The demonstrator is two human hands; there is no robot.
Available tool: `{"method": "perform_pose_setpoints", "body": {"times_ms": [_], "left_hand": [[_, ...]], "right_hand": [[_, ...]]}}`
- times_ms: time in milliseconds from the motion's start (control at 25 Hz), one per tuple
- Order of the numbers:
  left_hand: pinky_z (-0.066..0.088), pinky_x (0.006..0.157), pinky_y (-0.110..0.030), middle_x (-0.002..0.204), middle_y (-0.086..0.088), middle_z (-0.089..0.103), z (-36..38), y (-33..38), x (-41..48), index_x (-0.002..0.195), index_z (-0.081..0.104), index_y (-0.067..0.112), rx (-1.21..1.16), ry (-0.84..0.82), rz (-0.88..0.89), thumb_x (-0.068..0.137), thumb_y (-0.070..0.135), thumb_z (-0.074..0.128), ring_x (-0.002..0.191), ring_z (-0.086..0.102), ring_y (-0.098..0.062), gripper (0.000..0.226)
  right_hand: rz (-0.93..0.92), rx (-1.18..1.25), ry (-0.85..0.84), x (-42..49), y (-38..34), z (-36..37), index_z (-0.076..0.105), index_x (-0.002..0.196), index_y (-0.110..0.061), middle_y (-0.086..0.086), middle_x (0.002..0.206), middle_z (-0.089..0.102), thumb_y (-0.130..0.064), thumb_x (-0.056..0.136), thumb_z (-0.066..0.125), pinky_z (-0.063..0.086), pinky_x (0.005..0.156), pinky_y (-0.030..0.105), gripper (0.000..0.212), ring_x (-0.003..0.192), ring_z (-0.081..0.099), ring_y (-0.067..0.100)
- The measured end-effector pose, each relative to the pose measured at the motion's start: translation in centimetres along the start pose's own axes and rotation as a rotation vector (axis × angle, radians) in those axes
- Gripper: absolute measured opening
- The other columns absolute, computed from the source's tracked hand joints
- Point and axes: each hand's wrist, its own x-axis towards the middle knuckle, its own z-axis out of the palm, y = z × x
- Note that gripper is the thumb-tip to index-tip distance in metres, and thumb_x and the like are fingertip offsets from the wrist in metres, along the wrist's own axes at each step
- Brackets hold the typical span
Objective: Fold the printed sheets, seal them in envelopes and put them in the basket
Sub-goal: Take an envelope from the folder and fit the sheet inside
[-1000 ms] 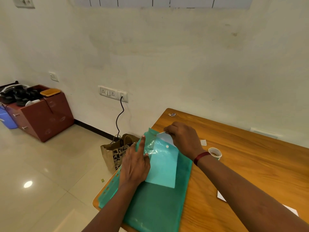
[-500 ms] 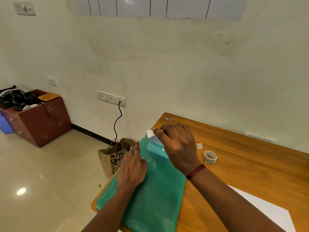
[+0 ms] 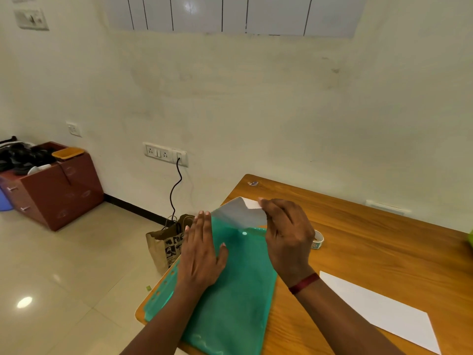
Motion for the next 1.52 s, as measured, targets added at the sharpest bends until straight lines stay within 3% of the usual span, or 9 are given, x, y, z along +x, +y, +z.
{"method": "perform_pose_setpoints", "body": {"times_ms": [200, 320, 400, 600, 880, 1080, 1280, 1520], "left_hand": [[0.021, 0.116, -0.059, 0.161, -0.013, 0.02, -0.7, 0.2, 0.0, 0.154, 0.015, 0.008, -0.056, 0.114, 0.082, 0.082, 0.044, 0.054, 0.149, 0.018, -0.028, 0.089], [0.018, 0.114, -0.065, 0.16, -0.019, 0.018, -1.4, 1.6, 0.4, 0.153, 0.017, 0.004, -0.012, 0.179, 0.162, 0.075, 0.048, 0.062, 0.149, 0.017, -0.034, 0.1], [0.012, 0.115, -0.065, 0.161, -0.021, 0.011, -2.1, 3.6, 0.7, 0.153, 0.015, 0.002, 0.052, 0.165, 0.246, 0.071, 0.057, 0.063, 0.15, 0.009, -0.036, 0.11], [0.009, 0.116, -0.064, 0.161, -0.023, 0.006, -1.8, 8.4, 0.8, 0.153, 0.009, 0.003, 0.116, 0.076, 0.428, 0.068, 0.065, 0.062, 0.15, 0.003, -0.039, 0.118], [0.007, 0.117, -0.063, 0.154, -0.016, 0.028, 2.0, 15.3, -1.9, 0.152, 0.02, 0.012, 0.047, -0.043, 0.555, 0.075, 0.069, 0.058, 0.145, 0.024, -0.035, 0.103], [0.006, 0.116, -0.063, 0.151, -0.014, 0.033, 4.5, 20.6, -3.5, 0.153, 0.02, 0.018, 0.062, -0.153, 0.605, 0.071, 0.068, 0.057, 0.141, 0.029, -0.033, 0.103], [0.0, 0.117, -0.062, 0.145, -0.014, 0.039, 6.5, 21.8, -5.2, 0.153, 0.025, 0.018, 0.041, -0.137, 0.586, 0.071, 0.059, 0.063, 0.138, 0.033, -0.033, 0.099], [-0.001, 0.118, -0.061, 0.146, -0.013, 0.04, 7.2, 21.8, -5.6, 0.151, 0.026, 0.016, -0.022, -0.058, 0.57, 0.07, 0.055, 0.067, 0.138, 0.033, -0.03, 0.098]], "right_hand": [[0.31, 0.205, 0.16, 0.9, -0.6, -1.9, 0.073, 0.103, 0.0, 0.011, 0.095, 0.072, -0.012, 0.092, 0.063, 0.056, 0.075, 0.021, 0.019, 0.087, 0.068, 0.017], [0.533, 0.333, 0.189, 0.4, 0.1, -3.2, 0.071, 0.105, -0.011, 0.001, 0.098, 0.072, -0.008, 0.088, 0.067, 0.052, 0.078, 0.015, 0.018, 0.092, 0.067, 0.011], [0.679, 0.401, 0.185, -0.3, 0.9, -4.1, 0.069, 0.107, -0.019, -0.003, 0.102, 0.071, -0.015, 0.089, 0.066, 0.052, 0.081, 0.016, 0.019, 0.097, 0.066, 0.009], [1.013, 0.496, 0.194, -2.4, 3.1, -6.0, 0.068, 0.107, -0.027, -0.007, 0.106, 0.07, -0.026, 0.088, 0.066, 0.057, 0.082, 0.033, 0.018, 0.1, 0.065, 0.011], [1.263, 0.532, 0.231, -5.7, 6.4, -10.3, 0.063, 0.105, -0.031, -0.008, 0.106, 0.069, -0.021, 0.091, 0.064, 0.055, 0.069, 0.024, 0.017, 0.098, 0.065, 0.012], [1.321, 0.481, 0.231, -8.5, 9.5, -13.8, 0.059, 0.114, -0.026, -0.003, 0.112, 0.067, -0.022, 0.09, 0.066, 0.055, 0.062, 0.017, 0.025, 0.099, 0.064, 0.009], [1.196, 0.338, -0.043, -11.3, 10.9, -16.1, 0.049, 0.126, -0.032, -0.018, 0.12, 0.056, -0.019, 0.084, 0.074, 0.05, 0.074, 0.009, 0.05, 0.11, 0.054, 0.002], [1.132, 0.236, -0.05, -11.9, 10.8, -15.9, 0.045, 0.134, -0.031, -0.02, 0.129, 0.05, -0.026, 0.093, 0.059, 0.044, 0.078, 0.0, 0.043, 0.113, 0.05, -0.007]]}}
